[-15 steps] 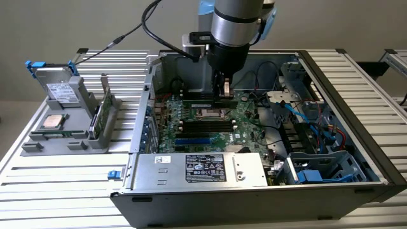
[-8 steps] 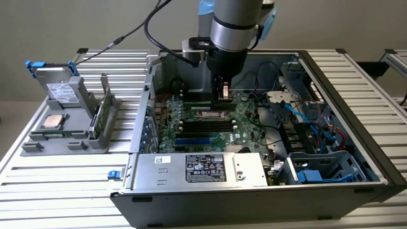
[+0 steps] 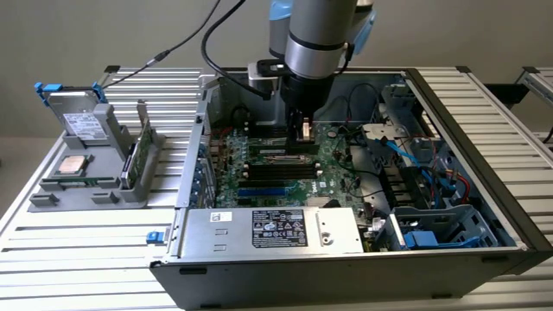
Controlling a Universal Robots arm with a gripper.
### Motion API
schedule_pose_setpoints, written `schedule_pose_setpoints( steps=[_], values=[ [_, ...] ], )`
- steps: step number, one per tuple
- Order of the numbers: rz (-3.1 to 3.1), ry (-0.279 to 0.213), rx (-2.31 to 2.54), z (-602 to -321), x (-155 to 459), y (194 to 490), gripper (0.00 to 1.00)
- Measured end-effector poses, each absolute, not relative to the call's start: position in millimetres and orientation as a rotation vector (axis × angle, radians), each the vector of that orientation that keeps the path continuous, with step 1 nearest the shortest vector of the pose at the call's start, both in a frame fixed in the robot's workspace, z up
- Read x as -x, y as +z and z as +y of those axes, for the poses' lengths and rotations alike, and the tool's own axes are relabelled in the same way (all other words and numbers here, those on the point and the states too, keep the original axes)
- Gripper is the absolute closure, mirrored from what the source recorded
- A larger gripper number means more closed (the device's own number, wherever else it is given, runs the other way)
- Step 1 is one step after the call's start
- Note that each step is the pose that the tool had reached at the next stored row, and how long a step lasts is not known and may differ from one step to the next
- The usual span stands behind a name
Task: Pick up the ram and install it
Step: 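Insert the ram into the slot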
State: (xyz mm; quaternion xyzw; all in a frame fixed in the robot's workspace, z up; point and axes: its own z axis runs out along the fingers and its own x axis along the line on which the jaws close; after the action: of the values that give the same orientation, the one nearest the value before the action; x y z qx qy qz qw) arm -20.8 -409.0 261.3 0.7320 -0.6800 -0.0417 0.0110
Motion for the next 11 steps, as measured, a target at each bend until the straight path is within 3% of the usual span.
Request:
schedule_pose_setpoints(
  steps=[11],
  values=[
    [-2.107, -0.13, -2.296, -409, 21, 241, 0.86]
  ],
)
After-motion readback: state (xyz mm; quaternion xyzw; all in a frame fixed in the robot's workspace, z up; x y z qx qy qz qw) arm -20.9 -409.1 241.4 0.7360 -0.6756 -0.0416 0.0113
